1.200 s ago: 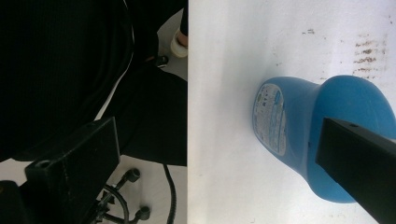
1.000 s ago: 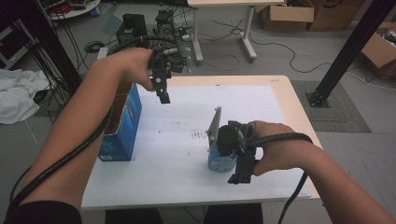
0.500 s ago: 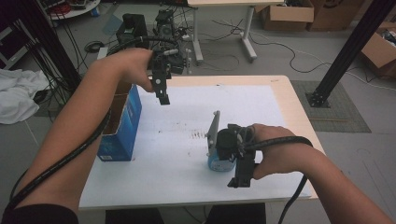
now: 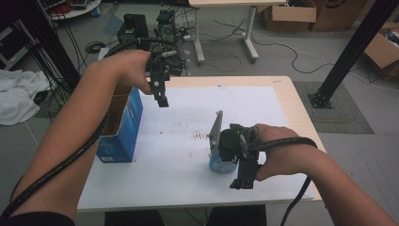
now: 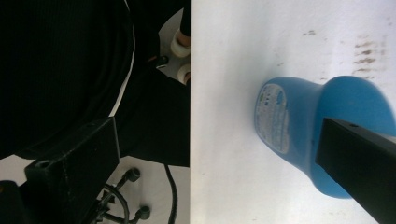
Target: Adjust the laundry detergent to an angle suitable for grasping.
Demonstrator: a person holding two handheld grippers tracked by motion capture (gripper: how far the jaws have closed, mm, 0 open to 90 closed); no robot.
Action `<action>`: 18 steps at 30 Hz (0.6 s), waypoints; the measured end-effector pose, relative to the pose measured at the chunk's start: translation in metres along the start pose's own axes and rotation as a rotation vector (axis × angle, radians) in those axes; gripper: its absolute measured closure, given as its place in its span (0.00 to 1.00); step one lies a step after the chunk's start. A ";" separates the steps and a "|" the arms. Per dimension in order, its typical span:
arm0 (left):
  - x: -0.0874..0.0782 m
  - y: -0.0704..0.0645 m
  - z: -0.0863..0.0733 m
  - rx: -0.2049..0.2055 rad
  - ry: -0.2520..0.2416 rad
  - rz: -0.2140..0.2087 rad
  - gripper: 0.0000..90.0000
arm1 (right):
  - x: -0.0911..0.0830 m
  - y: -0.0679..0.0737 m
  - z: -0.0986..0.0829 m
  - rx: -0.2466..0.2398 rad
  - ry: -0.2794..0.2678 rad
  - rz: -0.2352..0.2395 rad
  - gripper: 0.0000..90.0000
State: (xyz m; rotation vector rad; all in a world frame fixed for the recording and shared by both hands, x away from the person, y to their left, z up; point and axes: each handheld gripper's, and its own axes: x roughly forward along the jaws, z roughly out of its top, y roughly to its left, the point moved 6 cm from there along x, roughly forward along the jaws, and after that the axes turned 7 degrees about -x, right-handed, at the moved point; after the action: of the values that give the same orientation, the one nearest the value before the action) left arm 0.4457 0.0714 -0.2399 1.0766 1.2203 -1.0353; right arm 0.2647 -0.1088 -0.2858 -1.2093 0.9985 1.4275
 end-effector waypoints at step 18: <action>-0.008 -0.002 -0.007 -0.020 -0.002 0.010 0.00 | -0.038 -0.030 0.005 0.007 0.001 -0.048 0.00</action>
State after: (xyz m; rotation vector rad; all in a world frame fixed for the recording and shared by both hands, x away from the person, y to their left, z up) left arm 0.4424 0.0778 -0.2327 1.0657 1.2203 -1.0144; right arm 0.2943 -0.1045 -0.2476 -1.2210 0.9676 1.3852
